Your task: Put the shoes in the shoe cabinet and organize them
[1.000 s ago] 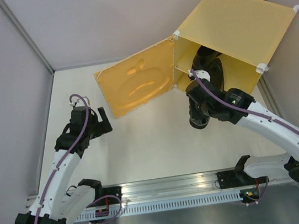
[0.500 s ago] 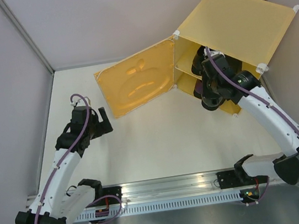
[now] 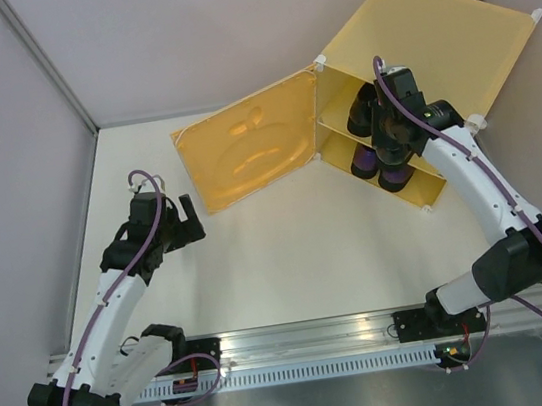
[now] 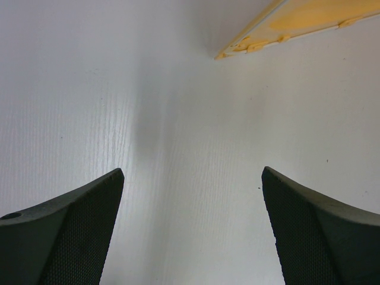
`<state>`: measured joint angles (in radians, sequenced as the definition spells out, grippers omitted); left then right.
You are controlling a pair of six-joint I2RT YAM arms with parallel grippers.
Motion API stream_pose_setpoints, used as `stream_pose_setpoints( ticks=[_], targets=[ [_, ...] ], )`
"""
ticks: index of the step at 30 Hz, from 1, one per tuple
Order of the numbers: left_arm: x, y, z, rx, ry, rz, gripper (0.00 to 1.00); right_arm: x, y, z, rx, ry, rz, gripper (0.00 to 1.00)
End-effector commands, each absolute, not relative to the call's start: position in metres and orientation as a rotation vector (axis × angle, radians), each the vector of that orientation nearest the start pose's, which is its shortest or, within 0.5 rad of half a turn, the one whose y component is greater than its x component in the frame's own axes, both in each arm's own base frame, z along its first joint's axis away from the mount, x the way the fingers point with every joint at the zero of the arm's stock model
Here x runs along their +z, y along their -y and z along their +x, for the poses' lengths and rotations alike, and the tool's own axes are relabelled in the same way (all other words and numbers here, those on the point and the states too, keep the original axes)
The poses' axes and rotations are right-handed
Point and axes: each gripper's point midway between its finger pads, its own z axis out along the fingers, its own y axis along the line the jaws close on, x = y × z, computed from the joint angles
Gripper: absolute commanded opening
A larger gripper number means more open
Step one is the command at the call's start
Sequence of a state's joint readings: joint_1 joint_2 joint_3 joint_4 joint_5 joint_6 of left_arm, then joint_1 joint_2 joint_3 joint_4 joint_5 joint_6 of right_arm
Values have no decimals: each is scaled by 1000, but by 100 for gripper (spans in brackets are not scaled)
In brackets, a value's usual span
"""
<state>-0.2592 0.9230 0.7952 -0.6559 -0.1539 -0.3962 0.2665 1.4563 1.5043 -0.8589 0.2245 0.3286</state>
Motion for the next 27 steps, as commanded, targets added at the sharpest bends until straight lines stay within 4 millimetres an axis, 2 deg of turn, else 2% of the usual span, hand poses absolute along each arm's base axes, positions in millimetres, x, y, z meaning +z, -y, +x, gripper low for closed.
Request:
stream_pose_setpoints(
  ticks=[1, 2, 9, 13, 21, 25, 27],
  targets=[
    [153, 57, 259, -145, -2309, -191, 100, 277, -62, 390, -15, -2202, 194, 13],
    [153, 57, 260, -145, -2309, -191, 100, 276, -62, 390, -18, -2201, 197, 23],
    [154, 57, 259, -149, -2307, -190, 100, 281, -62, 385, -9, -2182, 181, 54],
    [153, 57, 259, -146, -2308, -192, 100, 296, -64, 382, 23, -2134, 164, 62],
    [154, 57, 259, -151, -2305, -192, 100, 349, -64, 362, 107, -1937, 125, 84],
    [155, 58, 259, -156, -2302, -190, 100, 370, -69, 355, 161, -1843, 89, 88],
    [155, 58, 259, -159, -2304, -189, 100, 373, -70, 352, 168, -1827, 69, 90]
  ],
)
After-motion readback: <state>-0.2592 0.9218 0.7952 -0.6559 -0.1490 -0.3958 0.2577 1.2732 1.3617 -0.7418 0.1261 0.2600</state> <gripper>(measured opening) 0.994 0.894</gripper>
